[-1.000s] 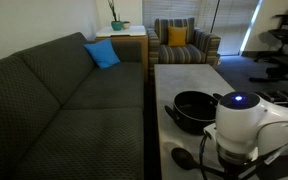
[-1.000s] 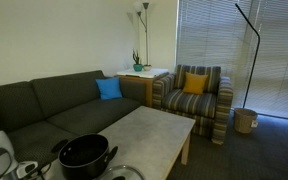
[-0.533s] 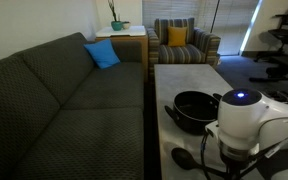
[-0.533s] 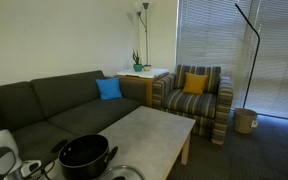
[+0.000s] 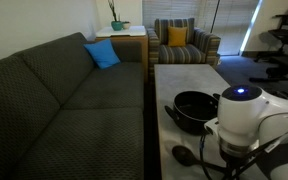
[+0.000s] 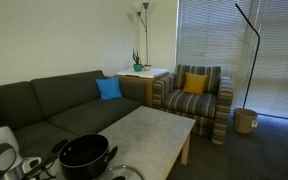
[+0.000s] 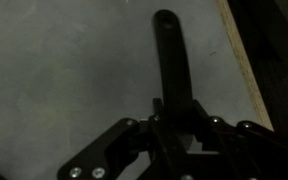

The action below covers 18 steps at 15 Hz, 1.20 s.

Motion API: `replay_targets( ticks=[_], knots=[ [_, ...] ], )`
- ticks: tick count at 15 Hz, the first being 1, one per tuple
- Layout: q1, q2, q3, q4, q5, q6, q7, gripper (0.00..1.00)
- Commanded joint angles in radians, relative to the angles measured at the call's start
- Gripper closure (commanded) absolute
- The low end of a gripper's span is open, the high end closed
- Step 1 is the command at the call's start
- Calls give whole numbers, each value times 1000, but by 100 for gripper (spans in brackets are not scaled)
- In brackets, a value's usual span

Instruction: Put the black ladle inside the black pot

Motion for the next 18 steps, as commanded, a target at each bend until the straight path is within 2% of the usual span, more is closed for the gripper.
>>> replay_targets(
  ticks=[1,5,10,18],
  knots=[
    [-14,45,-18,37,-28,2,-9,94],
    [5,28,-18,18,-26,-5,5,93],
    [32,-35,-16,-25,-19,-67,26,93],
    [35,-117,-10,-76,-22,-147,65,93]
  ],
)
